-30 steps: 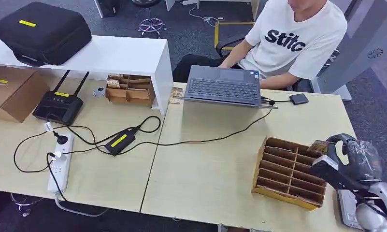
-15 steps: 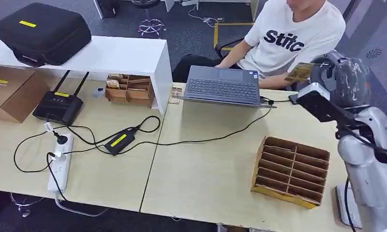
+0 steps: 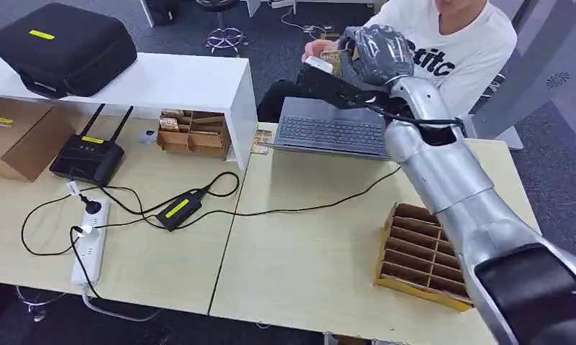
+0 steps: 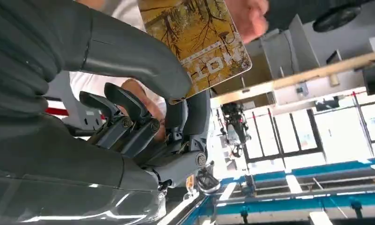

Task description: Pass the card to the sensor for recognition and then transmit it.

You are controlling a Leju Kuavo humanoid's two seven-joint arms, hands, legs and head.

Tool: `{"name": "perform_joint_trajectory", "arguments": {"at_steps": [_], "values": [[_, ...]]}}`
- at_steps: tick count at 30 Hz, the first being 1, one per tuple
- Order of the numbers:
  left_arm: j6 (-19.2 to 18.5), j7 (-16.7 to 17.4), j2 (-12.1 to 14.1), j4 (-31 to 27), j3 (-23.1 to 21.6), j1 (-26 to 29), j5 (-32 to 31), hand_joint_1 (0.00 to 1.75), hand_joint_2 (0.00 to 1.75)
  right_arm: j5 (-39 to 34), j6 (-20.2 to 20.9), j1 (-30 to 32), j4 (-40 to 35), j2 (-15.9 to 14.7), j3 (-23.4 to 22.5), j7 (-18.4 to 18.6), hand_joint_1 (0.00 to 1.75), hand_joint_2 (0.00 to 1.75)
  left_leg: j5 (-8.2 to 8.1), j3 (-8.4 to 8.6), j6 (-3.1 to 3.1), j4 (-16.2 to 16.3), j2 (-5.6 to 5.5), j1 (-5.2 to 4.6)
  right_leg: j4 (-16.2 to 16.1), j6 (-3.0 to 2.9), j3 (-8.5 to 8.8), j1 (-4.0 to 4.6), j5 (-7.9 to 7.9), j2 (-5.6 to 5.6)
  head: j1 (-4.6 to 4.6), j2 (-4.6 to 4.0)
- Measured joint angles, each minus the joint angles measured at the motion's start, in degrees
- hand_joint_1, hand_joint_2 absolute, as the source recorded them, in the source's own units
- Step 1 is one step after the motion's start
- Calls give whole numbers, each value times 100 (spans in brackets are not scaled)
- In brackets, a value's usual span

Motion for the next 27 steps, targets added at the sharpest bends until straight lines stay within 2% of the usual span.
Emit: {"name": "perform_joint_trajectory", "arguments": {"at_steps": [7, 17, 18, 19, 20, 24, 27], "values": [[-4, 42, -33, 0, -9, -44, -37, 0, 175, 76, -76, -120, 698, 290, 229, -2, 175, 175, -1, -2, 1, 2, -2, -2, -5, 2, 0, -2, 1, -1, 2, 0], [-9, 57, -52, 0, -15, -85, -61, 0, 175, 92, -85, -131, 1024, 312, 332, -7, 175, 175, -1, -4, 1, 3, -3, 0, -4, 1, -2, 0, 1, -2, 2, 0], [-9, 57, -52, 0, -17, -85, -61, 0, 175, 92, -85, -129, 1057, 312, 341, -7, 145, 175, -1, -5, 1, 3, -3, 0, -4, 1, -3, 0, 1, -1, 2, 0], [-9, 57, -52, 0, -17, -85, -61, 0, 175, 92, -85, -126, 1081, 312, 347, -7, 19, 175, -1, -6, 1, 3, -4, 0, -4, 1, -4, 0, 1, -2, 2, 0], [-9, 57, -52, 0, -20, -85, -61, 0, 175, 92, -85, -126, 1103, 312, 354, -7, 0, 175, -1, -7, 1, 3, -4, 0, -4, 1, -4, -1, 1, -2, 2, 0], [-9, 57, -52, 0, -20, -86, -59, 0, 175, 7, -18, -123, 1182, 312, 373, -82, 0, 175, -2, -7, 2, 3, -4, -1, -5, 1, -6, -1, 0, -1, 2, 0], [2, 41, -52, 0, -20, -75, -6, 0, 175, -458, 151, -29, 1212, 295, 290, -497, 0, 175, -3, -6, 3, 3, -3, -1, -8, 1, -8, -1, 0, 0, 2, 0]]}}
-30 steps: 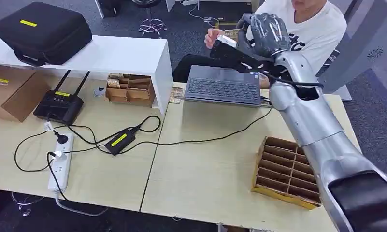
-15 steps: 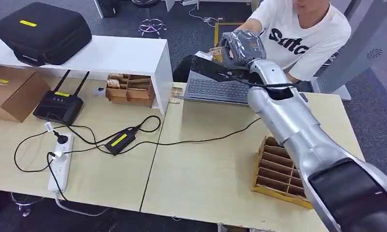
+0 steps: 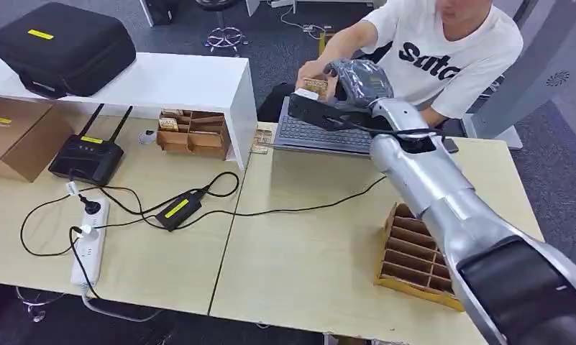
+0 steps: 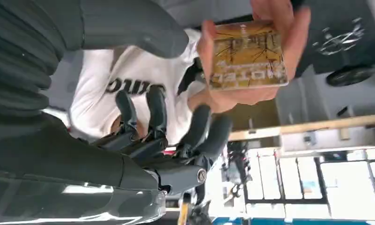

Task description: Pass the card to the sensor for recognition and then transmit it.

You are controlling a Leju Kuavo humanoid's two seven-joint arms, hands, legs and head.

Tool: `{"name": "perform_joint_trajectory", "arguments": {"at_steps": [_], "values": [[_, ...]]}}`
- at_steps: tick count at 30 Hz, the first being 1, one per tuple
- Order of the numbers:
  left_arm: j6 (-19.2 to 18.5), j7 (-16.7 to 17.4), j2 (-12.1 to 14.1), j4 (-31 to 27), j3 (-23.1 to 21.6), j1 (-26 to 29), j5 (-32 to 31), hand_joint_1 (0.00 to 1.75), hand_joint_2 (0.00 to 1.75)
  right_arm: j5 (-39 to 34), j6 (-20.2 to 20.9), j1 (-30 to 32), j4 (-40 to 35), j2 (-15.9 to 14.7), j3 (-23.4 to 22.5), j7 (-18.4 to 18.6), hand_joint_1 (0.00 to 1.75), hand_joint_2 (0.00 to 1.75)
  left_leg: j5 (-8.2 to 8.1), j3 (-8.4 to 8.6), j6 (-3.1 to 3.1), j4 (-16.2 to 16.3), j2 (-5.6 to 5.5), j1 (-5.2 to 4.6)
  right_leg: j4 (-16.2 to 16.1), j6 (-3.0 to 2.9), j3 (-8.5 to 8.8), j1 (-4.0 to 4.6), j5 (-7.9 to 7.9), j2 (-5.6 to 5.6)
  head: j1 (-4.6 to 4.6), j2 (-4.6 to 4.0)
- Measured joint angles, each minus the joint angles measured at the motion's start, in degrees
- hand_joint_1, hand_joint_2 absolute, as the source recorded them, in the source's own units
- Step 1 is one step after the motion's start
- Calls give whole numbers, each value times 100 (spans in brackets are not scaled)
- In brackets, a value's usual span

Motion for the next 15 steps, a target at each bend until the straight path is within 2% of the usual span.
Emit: {"name": "perform_joint_trajectory", "arguments": {"at_steps": [4, 10, 12, 15], "values": [[6, -72, 11, 0, 7, 80, 85, 0, 175, -364, -29, 258, -32, -205, -172, -508, 0, 175, 0, 2, 0, 1, -1, 0, -1, 0, 2, 0, 1, -1, 0, 0], [74, -184, 53, 0, 98, 260, 208, 0, 175, -1231, -15, 991, -680, -905, -693, -1149, 0, 175, -4, 1, 6, 3, -15, -1, -11, 2, 11, -1, 1, -16, 0, 0], [107, -242, 70, 0, 164, 332, 258, 0, 175, -1744, 91, 1350, -1035, -1184, -993, -1369, 0, 175, -8, 1, 13, 4, -16, 0, -20, 4, 13, 0, 0, -16, 0, 0], [142, -321, 98, 0, 256, 434, 323, 0, 175, -2671, 438, 2071, -1596, -1605, -1688, -1746, 0, 175, -18, 0, 26, 3, -24, 0, -25, 8, 21, 0, -3, -24, 0, 0]]}}
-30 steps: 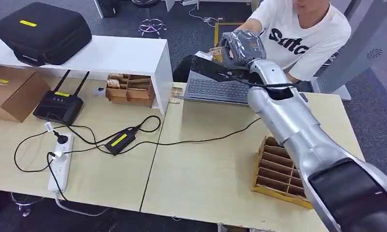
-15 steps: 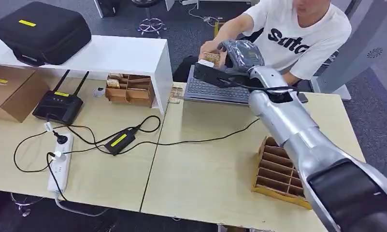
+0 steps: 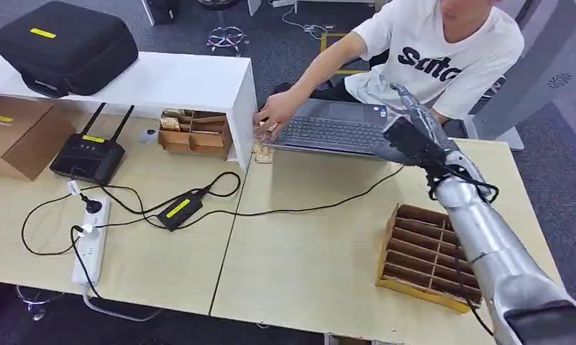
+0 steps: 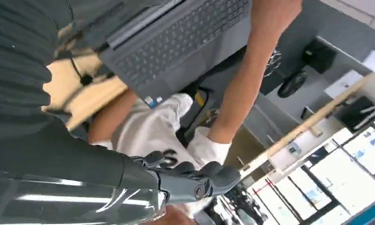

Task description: Pass the card to the sensor for recognition and then transmit it.

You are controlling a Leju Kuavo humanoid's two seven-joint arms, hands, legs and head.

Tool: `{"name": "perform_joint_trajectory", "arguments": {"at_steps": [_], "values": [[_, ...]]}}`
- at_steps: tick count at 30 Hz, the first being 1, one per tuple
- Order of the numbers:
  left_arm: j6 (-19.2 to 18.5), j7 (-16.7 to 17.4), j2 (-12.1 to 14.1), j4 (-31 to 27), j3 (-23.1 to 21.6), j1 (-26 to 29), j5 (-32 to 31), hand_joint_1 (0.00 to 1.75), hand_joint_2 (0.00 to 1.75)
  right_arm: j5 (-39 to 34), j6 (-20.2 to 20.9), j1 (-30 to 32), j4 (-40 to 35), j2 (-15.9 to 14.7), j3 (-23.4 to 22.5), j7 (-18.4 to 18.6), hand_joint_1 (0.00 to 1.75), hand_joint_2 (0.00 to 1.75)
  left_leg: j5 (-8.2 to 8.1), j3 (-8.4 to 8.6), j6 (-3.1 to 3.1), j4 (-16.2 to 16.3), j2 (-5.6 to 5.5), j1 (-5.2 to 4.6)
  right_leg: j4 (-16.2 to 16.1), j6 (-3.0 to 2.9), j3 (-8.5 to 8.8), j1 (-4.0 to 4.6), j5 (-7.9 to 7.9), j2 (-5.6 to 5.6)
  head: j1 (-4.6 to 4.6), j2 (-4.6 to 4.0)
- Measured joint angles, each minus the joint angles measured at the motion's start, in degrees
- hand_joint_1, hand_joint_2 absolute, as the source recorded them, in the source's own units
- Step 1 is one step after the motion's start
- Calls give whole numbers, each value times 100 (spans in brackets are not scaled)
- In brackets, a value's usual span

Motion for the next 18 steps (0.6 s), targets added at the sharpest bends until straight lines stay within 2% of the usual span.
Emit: {"name": "perform_joint_trajectory", "arguments": {"at_steps": [4, 9, 11, 18], "values": [[28, -41, 31, 0, 120, 72, 37, 0, 175, -1257, 728, 896, -402, -358, -1001, -409, 0, 175, -6, -3, 0, 0, -9, 0, -7, 11, 1, 0, -9, -9, 0, 0], [50, -39, 46, 0, 264, 76, 59, 0, 175, -2544, 1530, 1883, -471, -524, -2475, -959, 0, 175, -10, -8, 3, -1, -21, 0, -9, 18, 8, 0, -14, -22, 2, 0], [55, -35, 46, 0, 328, 76, 59, 0, 175, -2992, 1800, 2196, -489, -524, -3118, -999, 0, 175, -12, -10, 6, -1, -21, -1, -9, 18, 6, -1, -14, -24, 0, 0], [68, -28, 61, 0, 476, 79, 57, 0, 175, -3933, 2429, 2863, -502, -494, -4931, -939, 0, 175, -20, -11, 14, -2, -20, -3, -10, 23, 5, -2, -19, -23, 0, 0]]}}
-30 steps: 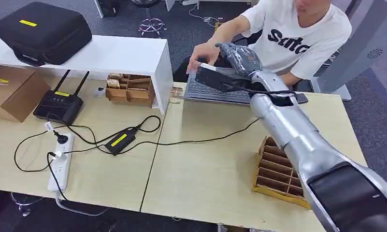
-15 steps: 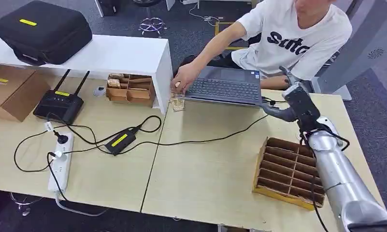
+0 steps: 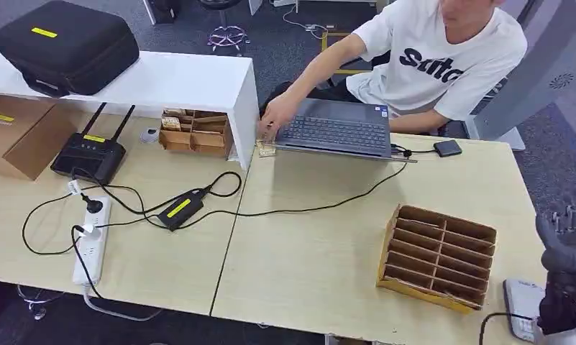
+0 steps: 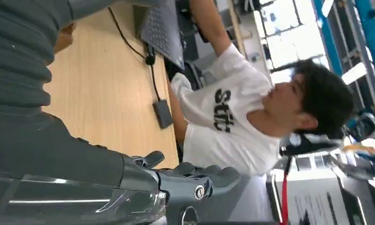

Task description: Pass the card to the sensor for recognition and then transmit it.

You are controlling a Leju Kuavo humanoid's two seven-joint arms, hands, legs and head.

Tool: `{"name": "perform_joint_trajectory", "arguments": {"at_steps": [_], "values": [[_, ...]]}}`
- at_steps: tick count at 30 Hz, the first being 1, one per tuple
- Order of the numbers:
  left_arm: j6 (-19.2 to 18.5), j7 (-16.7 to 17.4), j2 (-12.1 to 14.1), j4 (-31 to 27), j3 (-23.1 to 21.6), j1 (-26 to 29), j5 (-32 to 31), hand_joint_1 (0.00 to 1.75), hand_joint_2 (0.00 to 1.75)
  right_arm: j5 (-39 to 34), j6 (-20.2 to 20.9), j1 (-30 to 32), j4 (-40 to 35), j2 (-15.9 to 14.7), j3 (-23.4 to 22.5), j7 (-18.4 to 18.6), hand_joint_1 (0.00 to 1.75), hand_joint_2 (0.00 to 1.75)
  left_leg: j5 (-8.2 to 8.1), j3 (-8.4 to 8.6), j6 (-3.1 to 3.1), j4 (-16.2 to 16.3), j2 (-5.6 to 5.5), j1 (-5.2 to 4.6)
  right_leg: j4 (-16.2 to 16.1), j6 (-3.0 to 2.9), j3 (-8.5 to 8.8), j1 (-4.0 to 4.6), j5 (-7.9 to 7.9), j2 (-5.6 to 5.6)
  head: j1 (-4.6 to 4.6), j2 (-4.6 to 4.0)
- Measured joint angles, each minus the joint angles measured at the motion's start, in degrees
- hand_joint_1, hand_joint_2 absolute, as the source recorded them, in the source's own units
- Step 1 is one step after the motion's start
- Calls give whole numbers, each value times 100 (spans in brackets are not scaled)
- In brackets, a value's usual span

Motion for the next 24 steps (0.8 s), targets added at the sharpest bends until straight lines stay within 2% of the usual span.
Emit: {"name": "perform_joint_trajectory", "arguments": {"at_steps": [6, 10, 14, 18, 21, 22, 24], "values": [[0, -2, -2, 0, 85, -1, -4, 0, 175, -870, 488, 194, 288, 39, -1251, 205, 0, 175, -1, 1, -1, 0, 4, 0, 0, 0, 0, 0, 0, 3, 0, 0], [0, -13, -4, 0, 149, -2, -29, 0, 175, -1408, 485, 202, 705, 46, -1934, 409, 0, 175, -1, 5, -1, 0, 6, -1, -1, 0, -1, -1, 0, 5, -2, 0], [0, -20, -13, 0, 175, -2, -96, 0, 175, -1395, -398, 276, 1266, 46, -2524, 380, 0, 175, -3, 6, 1, 0, 5, -1, -2, 1, 0, -1, -2, 5, -2, 0], [0, -17, -26, 0, 199, -5, -182, 0, 175, -1505, -1119, 487, 1878, 96, -3071, 599, 0, 175, -10, 7, -8, -2, 7, 0, 0, -3, 0, 0, -7, 7, -2, 0], [0, 7, -33, 0, 203, -18, -227, 0, 175, -1465, -1644, 658, 2351, 194, -3339, 846, 0, 175, -13, 11, -9, -3, 15, 7, -1, -2, 4, 7, -11, 14, 0, 0], [2, 11, -42, 0, 203, -18, -230, 0, 175, -1410, -1788, 734, 2484, 247, -3383, 863, 0, 175, -14, 11, -9, -3, 15, 6, 0, -4, 3, 7, -12, 14, 2, 0], [15, 61, -48, 0, 208, -20, -247, 0, 175, -1090, -2352, 876, 2762, 413, -3396, 815, 0, 175, -14, 13, -9, -5, 15, 5, 1, -7, 3, 6, -14, 14, 0, 0]]}}
